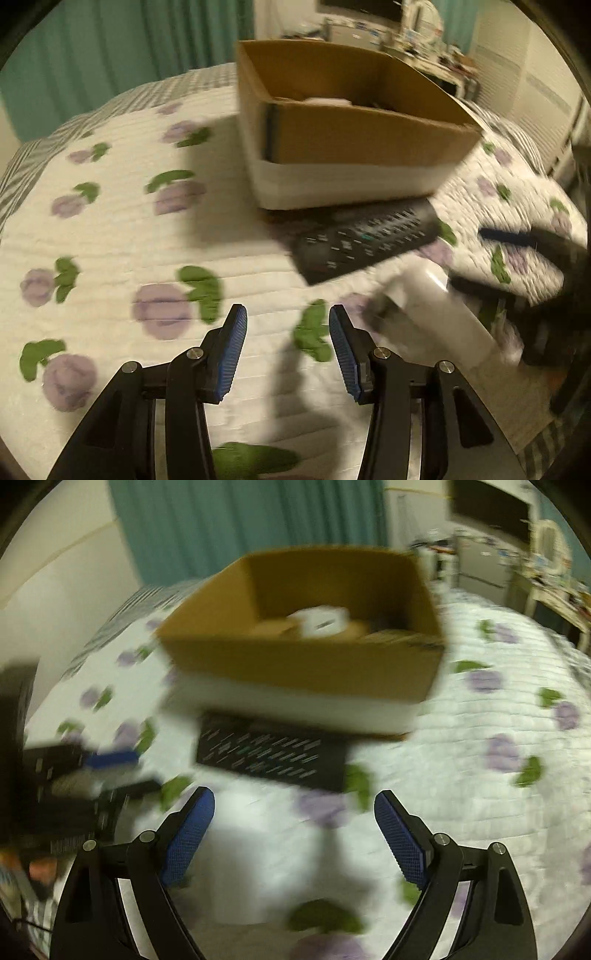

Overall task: Organize rigid objects
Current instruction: 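Grasp the black remote with the left tool while the right tool grasps the white device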

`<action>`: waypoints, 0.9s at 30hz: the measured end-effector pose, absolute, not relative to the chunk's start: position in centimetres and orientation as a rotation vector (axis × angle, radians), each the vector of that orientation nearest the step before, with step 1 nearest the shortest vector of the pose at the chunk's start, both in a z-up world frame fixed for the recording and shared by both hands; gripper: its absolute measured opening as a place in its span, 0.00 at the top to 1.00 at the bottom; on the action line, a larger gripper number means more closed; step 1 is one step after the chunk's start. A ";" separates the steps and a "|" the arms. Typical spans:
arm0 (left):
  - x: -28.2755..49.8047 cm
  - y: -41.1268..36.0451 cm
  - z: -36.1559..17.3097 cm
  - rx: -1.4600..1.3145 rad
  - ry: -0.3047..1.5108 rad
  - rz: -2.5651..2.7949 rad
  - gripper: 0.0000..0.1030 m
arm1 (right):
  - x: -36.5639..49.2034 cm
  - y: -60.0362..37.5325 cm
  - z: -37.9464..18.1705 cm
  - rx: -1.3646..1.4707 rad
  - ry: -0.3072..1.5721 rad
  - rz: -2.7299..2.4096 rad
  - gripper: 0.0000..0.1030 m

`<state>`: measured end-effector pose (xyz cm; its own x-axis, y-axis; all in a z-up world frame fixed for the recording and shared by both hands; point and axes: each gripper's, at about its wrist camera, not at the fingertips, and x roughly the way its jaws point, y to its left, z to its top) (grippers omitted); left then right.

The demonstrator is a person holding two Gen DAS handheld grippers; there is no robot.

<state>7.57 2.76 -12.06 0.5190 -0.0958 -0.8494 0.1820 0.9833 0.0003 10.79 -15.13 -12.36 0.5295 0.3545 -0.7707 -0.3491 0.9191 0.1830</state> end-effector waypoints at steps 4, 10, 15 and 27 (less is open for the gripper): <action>8.2 2.8 -12.6 0.072 1.034 -0.148 0.52 | 10.2 -11.7 -14.7 -0.110 0.998 0.471 0.30; 8.9 0.1 -13.1 0.175 1.039 -0.219 0.44 | 10.4 -12.0 -14.9 -0.108 1.015 0.464 0.59; 10.8 -3.3 -13.2 0.275 1.017 -0.303 0.43 | 11.4 -16.7 -12.6 0.005 0.947 0.330 0.59; 14.8 -10.0 -17.0 0.532 0.975 -0.339 0.31 | 12.5 -22.6 -11.1 0.185 0.933 0.208 0.58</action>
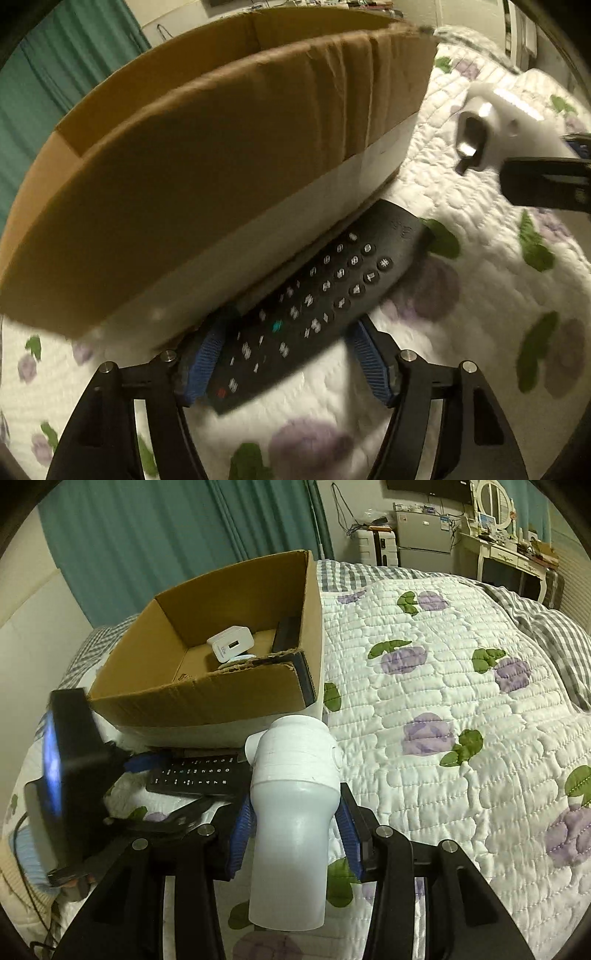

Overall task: Organize rigid objects
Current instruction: 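Grasp the black remote with the left tool while the right tool grasps the white device, then carry the black remote and white device over the box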

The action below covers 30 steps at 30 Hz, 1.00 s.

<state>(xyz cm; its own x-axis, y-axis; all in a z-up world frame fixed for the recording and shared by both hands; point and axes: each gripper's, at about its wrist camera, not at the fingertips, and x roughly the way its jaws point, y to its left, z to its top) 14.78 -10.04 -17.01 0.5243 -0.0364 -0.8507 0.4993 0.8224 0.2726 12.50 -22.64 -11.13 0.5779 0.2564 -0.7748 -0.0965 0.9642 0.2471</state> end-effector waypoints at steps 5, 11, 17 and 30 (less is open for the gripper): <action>14.3 -9.8 -16.5 0.494 0.964 -0.360 0.50 | 12.2 -23.0 -10.8 0.200 0.928 0.201 0.58; 11.1 -9.7 -15.2 0.494 0.992 -0.371 0.76 | 11.7 -23.7 -10.6 0.209 0.913 0.197 0.58; 8.4 -9.1 -12.5 0.371 1.004 -0.390 0.82 | 10.6 -24.0 -10.1 0.206 0.897 0.189 0.58; 4.2 -7.2 -5.9 0.198 0.928 -0.386 0.82 | 6.2 -23.2 -5.1 0.150 0.831 0.183 0.59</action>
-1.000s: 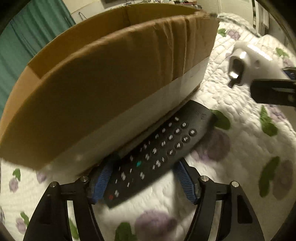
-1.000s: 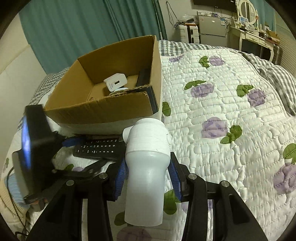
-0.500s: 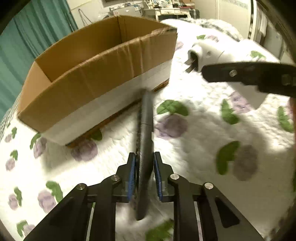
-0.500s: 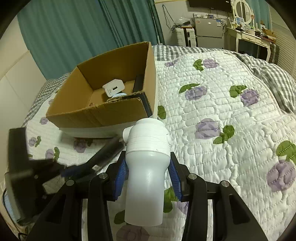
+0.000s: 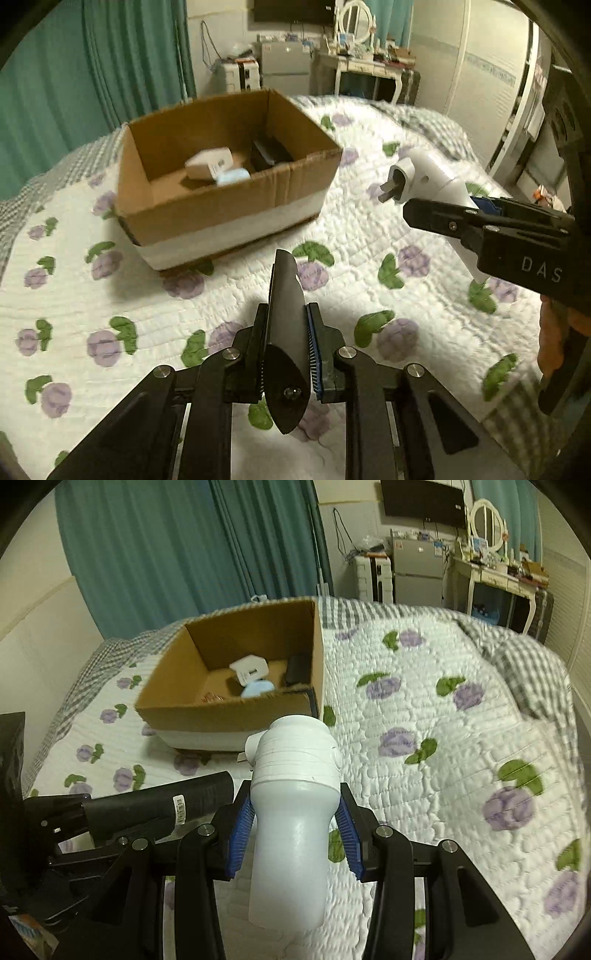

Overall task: Organize rigid objects
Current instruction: 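Carry the black remote and white device over the box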

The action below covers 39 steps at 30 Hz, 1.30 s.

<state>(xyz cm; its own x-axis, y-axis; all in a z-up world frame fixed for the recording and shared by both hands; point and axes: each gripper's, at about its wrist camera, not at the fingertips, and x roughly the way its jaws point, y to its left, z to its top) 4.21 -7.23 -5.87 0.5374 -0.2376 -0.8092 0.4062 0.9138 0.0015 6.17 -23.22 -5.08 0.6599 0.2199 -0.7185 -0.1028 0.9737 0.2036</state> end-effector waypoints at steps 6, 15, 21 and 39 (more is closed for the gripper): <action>3.3 -6.8 -2.0 0.180 0.844 -0.366 0.82 | 4.6 -22.3 -1.4 0.117 0.773 0.183 0.59; 5.3 -5.2 4.8 0.153 0.704 -0.304 0.82 | 5.0 -20.6 3.7 0.048 0.682 0.204 0.59; 9.2 -4.8 7.1 0.148 0.642 -0.264 0.82 | 8.4 -19.9 6.3 0.016 0.621 0.217 0.59; 22.6 -4.9 -4.1 0.200 0.781 -0.189 0.82 | 23.5 -19.4 -1.6 0.038 0.694 0.239 0.59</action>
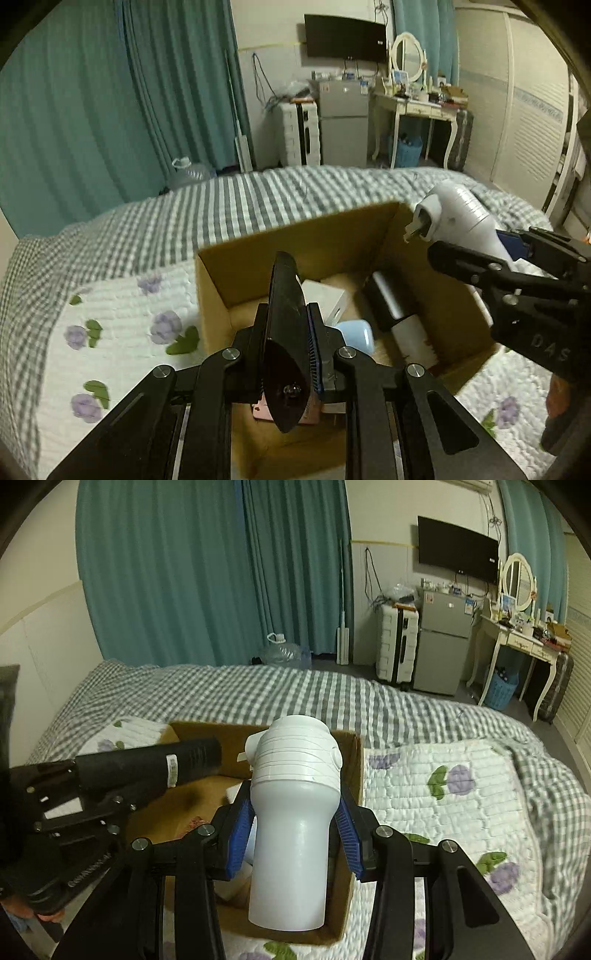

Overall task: Organize rigid objects
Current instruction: 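Carry the black remote and white device over the box, then lower the remote and white device into the box and open both tools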

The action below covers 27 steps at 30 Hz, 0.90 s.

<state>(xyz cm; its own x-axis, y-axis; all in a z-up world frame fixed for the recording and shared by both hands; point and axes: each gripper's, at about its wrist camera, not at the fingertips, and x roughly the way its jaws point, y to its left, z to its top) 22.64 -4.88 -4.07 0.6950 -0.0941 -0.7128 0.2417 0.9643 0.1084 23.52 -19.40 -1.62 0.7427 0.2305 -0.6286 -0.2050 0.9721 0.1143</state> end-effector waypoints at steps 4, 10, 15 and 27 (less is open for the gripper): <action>23.2 -5.0 -5.6 0.204 0.810 -0.192 0.81 | 24.2 -19.7 -4.1 0.047 0.731 0.247 0.59; 22.4 -5.3 -5.2 0.228 0.809 -0.175 0.41 | 24.4 -20.4 -4.6 0.055 0.744 0.237 0.59; 20.6 -4.7 -3.8 0.184 0.812 -0.185 0.40 | 23.5 -20.7 -3.4 0.063 0.716 0.233 0.59; 19.5 -2.1 -2.1 0.071 0.794 -0.140 0.40 | 23.5 -20.2 -3.4 0.082 0.720 0.243 0.58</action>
<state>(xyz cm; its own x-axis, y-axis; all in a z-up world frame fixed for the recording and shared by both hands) 19.51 -2.09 -2.05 0.6925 -0.0985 -0.7147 0.1518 0.9884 0.0109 23.48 -20.19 -3.42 0.7252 0.2481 -0.6423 -0.1916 0.9687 0.1578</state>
